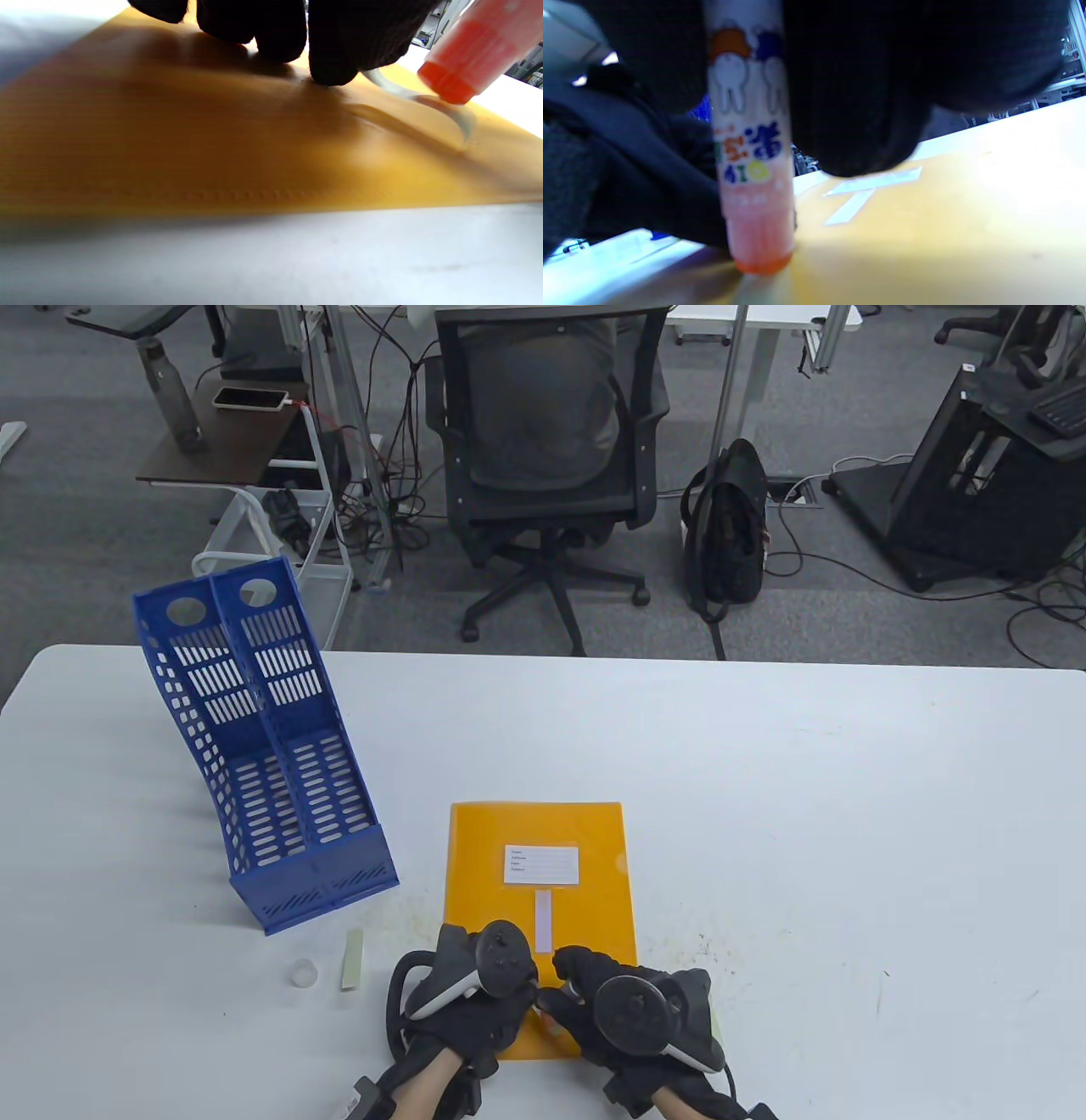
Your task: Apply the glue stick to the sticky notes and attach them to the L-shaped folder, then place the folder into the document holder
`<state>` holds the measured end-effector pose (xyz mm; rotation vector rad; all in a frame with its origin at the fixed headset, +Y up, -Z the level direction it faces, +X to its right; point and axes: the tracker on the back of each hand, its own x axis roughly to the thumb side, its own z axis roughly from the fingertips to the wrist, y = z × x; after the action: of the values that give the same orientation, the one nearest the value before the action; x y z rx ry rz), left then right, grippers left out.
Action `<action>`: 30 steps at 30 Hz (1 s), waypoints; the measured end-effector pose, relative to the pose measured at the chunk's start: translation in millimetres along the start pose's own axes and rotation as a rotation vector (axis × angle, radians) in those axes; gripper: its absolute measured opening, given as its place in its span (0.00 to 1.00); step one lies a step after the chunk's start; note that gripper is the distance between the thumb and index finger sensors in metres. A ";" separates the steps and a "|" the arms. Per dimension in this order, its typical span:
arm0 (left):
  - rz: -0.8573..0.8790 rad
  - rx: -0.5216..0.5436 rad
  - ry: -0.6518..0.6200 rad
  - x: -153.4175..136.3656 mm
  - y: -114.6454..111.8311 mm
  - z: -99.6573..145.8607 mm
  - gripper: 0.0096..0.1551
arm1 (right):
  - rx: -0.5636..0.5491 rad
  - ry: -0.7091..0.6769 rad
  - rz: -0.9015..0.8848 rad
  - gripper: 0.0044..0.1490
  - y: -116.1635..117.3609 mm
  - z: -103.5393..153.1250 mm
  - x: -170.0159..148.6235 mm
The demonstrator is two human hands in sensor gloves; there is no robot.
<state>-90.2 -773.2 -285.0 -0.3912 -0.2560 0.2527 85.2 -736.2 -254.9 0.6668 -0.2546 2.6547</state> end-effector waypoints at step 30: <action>0.030 0.006 0.021 -3.3 -2.5 -1.0 0.19 | 0.162 -0.035 0.177 0.30 5.0 -6.9 21.6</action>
<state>-92.5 -776.7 -285.6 -0.3916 -0.2284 0.2781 62.8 -731.9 -250.9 0.7752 -0.1134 2.8577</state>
